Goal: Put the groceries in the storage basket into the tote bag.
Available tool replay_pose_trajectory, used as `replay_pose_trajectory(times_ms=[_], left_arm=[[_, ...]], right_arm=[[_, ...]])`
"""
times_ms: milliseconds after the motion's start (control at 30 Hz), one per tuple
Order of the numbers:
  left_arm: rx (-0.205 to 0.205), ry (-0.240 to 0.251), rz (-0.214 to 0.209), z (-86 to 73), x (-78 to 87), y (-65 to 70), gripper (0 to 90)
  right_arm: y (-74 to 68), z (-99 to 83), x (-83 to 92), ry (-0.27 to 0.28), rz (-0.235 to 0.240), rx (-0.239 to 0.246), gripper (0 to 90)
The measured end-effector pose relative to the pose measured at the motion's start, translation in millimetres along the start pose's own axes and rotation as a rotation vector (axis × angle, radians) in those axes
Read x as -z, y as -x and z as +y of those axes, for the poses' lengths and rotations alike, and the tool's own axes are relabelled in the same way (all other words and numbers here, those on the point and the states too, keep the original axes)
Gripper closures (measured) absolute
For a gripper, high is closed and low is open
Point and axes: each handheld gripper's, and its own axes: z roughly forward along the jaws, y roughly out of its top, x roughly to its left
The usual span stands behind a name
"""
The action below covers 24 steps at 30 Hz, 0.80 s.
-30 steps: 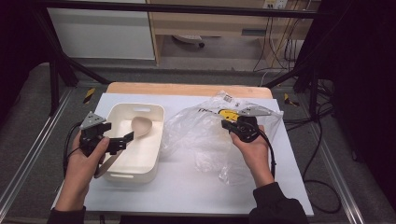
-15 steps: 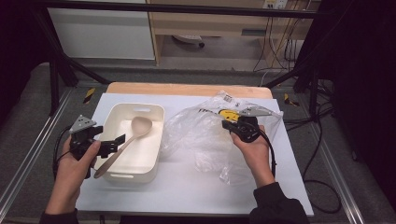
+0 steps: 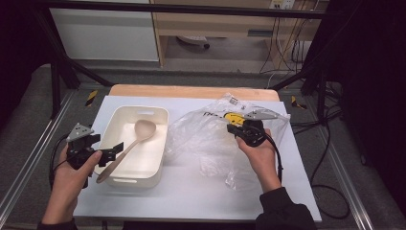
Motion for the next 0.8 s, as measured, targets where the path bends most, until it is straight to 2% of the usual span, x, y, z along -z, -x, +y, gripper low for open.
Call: replay_pose_trajectory(times_ms=[600, 800], left_arm=[[0.017, -0.041, 0.013, -10.7, -5.1, -9.3, 7.9], [0.011, -0.041, 0.001, -9.4, -4.8, -2.2, 8.2]], right_arm=[[-0.1, -0.4, -0.9, -0.004, 0.001, 0.004, 90.0], [0.2, -1.2, -1.9, -0.008, 0.001, 0.005, 90.0]])
